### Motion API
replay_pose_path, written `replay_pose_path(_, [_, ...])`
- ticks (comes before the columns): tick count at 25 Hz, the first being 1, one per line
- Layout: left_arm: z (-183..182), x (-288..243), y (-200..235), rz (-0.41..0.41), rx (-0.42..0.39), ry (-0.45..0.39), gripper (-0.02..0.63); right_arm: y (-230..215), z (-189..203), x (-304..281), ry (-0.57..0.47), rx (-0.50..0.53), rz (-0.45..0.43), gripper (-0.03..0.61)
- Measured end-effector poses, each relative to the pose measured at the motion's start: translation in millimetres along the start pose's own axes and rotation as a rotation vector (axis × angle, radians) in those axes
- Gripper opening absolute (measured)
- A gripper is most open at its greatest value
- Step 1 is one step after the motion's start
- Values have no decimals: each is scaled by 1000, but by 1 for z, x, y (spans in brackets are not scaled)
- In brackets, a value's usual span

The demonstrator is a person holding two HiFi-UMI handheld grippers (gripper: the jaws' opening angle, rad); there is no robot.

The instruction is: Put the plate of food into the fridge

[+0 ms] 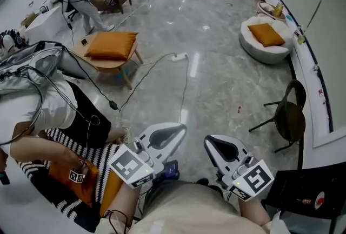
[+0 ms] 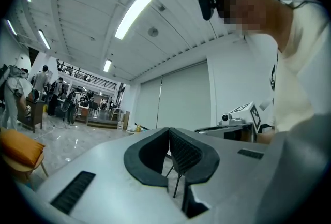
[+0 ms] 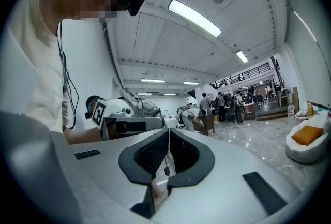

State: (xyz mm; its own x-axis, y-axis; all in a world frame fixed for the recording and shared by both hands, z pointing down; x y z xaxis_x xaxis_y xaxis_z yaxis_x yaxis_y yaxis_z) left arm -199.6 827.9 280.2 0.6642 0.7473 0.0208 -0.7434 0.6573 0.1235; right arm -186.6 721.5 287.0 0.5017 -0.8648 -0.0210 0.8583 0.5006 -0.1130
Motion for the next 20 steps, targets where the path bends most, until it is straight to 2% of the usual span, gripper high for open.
replay_pose_path(2, [-2, -16, -13, 20, 13, -1, 11, -7, -7, 19, -41, -10, -17, 23])
replay_pose_path(4, [-3, -32, -28, 77, 73, -12, 11, -11, -12, 41, -101, -64, -57, 23])
replay_pose_path(6, [-6, -48, -41, 114, 109, -22, 11, -17, -11, 59, -129, -109, -63, 23])
replay_pose_path(10, [-8, -81, -68, 133, 56, 18, 11, -35, -8, 95, -96, -82, 2, 23])
replay_pose_path(13, [-19, -92, -77, 164, 90, 15, 11, -38, -14, 110, -99, -97, -6, 21])
replay_pose_path(17, [-6, -105, -103, 169, -10, 95, 11, -39, -10, 131, -66, -19, 45, 21])
replay_pose_path(20, [-1, -118, -113, 181, -20, 99, 11, -49, -11, 144, -98, -10, 56, 21])
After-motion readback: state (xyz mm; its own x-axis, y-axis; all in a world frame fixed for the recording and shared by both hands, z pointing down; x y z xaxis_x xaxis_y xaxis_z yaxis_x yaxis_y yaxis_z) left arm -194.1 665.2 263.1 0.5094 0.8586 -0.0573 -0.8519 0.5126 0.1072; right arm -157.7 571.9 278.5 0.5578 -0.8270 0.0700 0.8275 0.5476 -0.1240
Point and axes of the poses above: the fingertips, and each gripper's own axes: x backward along the fingers, y to its left, z out of its underside, the point moved 3 cm from there along x, backward along the fingers, and after that the axes turned 2 degrees about -z, right-handed, at the moved point
